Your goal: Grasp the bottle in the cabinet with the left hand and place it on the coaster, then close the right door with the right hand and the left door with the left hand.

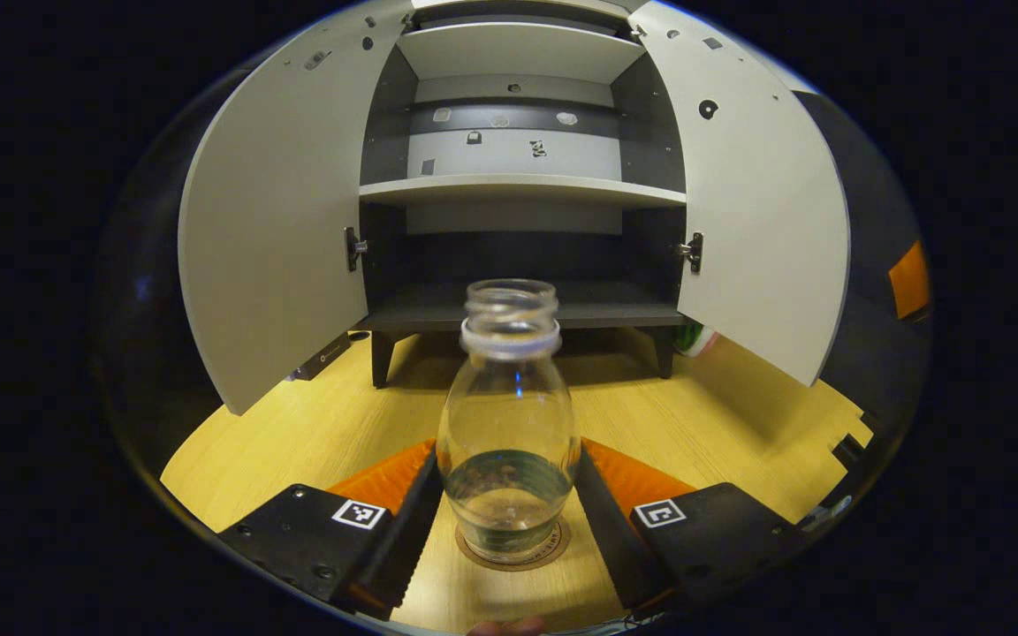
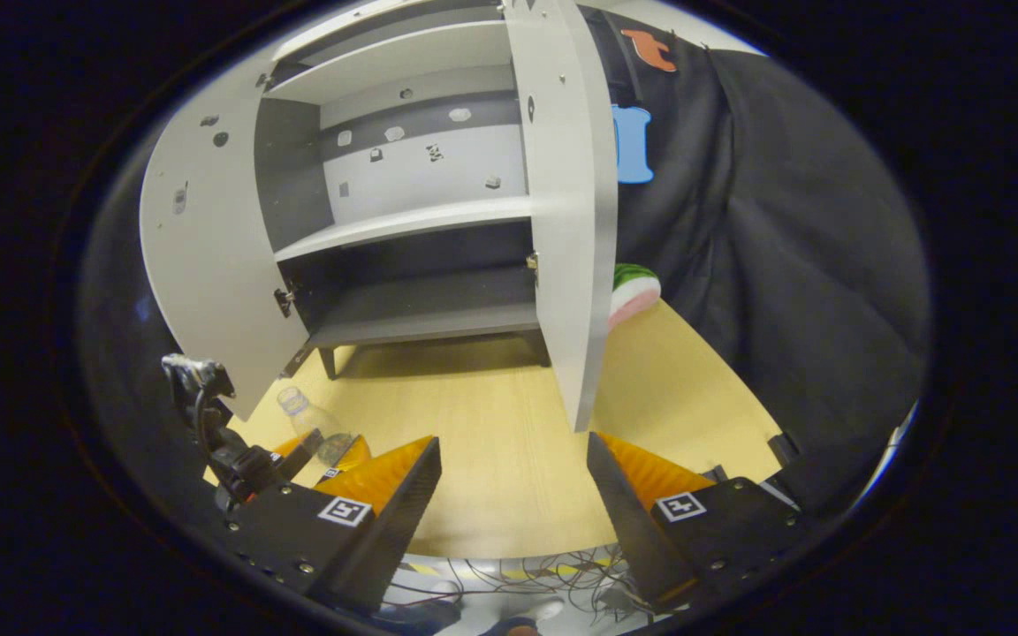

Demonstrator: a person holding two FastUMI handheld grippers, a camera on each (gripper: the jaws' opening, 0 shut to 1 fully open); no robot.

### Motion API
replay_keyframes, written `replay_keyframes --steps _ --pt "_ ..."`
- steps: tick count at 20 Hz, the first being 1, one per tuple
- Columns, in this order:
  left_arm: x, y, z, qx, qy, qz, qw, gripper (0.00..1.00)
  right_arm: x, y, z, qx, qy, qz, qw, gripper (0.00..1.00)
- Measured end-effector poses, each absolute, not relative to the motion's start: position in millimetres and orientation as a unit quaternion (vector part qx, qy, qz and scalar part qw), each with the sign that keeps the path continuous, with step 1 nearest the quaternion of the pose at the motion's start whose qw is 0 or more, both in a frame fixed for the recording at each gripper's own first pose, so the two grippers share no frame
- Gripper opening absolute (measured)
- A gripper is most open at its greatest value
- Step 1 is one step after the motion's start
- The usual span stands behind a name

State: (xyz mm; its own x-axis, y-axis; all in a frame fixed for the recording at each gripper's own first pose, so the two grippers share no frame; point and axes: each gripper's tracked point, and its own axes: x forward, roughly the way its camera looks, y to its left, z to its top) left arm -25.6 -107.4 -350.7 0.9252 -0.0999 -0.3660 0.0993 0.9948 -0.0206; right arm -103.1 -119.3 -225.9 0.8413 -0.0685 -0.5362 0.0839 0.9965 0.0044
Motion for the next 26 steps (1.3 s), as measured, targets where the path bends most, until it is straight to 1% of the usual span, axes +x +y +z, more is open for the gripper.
replay_keyframes --steps 6,12,15,17,18,19,21,22,23,24,26 --pt "-26 -113 -332 0.017 0.163 -0.056 0.985 0.88 -105 -120 -223 0.02 0.275 -0.039 0.96 1.0" --pt "-25 -114 -285 0.016 0.133 -0.061 0.989 0.89 -99 -123 -190 0.031 0.241 -0.035 0.969 1.0" --pt "-22 -112 -246 0.018 0.106 -0.061 0.992 0.89 -94 -130 -161 0.035 0.214 -0.035 0.976 1.0" --pt "-18 -112 -214 0.022 0.083 -0.061 0.994 0.89 -88 -136 -133 0.04 0.183 -0.035 0.982 1.0" --pt "-18 -111 -199 0.02 0.074 -0.061 0.995 0.89 -85 -142 -118 0.041 0.169 -0.036 0.984 0.98" --pt "-17 -111 -185 0.015 0.068 -0.061 0.996 0.89 -80 -149 -101 0.042 0.154 -0.037 0.987 1.0" --pt "-17 -104 -159 0.003 0.058 -0.05 0.997 0.89 -73 -165 -73 0.041 0.124 -0.04 0.991 1.0" --pt "-18 -103 -149 -0.001 0.056 -0.048 0.997 0.89 -72 -172 -61 0.041 0.113 -0.039 0.992 0.97" --pt "-20 -99 -141 -0.001 0.055 -0.044 0.998 0.89 -68 -180 -49 0.041 0.104 -0.04 0.993 1.0" --pt "-20 -94 -133 -0.001 0.054 -0.038 0.998 0.89 -65 -187 -40 0.04 0.096 -0.04 0.994 0.97" --pt "-22 -85 -122 0.003 0.05 -0.026 0.998 0.89 -56 -201 -24 0.037 0.085 -0.038 0.995 1.0"
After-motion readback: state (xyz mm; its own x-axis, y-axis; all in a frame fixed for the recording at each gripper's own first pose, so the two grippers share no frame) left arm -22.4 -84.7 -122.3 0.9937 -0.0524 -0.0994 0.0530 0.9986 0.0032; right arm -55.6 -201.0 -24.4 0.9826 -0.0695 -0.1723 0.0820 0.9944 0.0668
